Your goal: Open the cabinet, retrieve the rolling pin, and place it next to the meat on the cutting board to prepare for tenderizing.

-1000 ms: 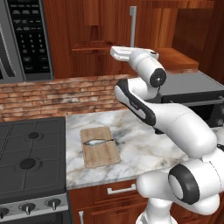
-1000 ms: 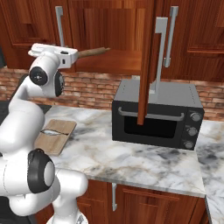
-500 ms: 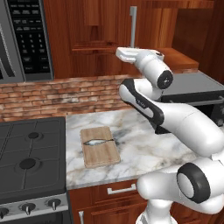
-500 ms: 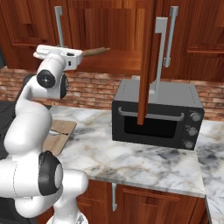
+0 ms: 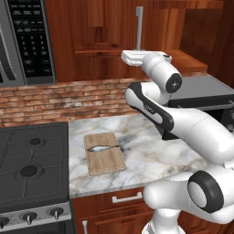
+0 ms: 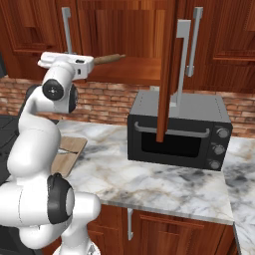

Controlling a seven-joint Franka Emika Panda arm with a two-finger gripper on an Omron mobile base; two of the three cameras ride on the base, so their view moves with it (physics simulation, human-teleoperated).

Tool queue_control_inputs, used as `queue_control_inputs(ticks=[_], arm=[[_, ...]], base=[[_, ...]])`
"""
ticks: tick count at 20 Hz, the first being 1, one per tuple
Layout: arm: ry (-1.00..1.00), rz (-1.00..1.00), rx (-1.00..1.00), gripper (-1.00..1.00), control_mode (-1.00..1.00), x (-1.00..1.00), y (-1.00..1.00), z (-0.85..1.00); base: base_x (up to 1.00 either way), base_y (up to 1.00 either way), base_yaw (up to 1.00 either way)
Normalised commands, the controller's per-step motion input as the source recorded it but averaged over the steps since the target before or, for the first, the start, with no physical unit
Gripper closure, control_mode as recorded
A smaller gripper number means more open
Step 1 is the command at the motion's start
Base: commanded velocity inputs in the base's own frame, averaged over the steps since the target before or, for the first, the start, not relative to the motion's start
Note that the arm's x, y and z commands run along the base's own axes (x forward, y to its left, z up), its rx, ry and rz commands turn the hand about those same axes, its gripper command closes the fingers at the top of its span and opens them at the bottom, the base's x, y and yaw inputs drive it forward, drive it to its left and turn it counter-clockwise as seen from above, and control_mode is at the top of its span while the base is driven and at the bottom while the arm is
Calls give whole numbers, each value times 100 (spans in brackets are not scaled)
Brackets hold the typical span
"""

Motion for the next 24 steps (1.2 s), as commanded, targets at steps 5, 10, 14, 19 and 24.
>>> queue_control_inputs(ticks=[5, 10, 14, 19, 24], arm=[[-2, 0, -4, 100, -100, -25, 28, 0], [-6, 0, -1, 100, -100, -51, 38, 0], [-6, 1, 0, 100, -100, -55, 41, 0], [-5, 2, 0, 100, -100, -60, 50, -1], [-1, 2, 0, 100, -100, -65, 65, -5]], base=[[0, 0, 0], [0, 0, 0], [0, 0, 0], [0, 0, 0], [0, 0, 0]])
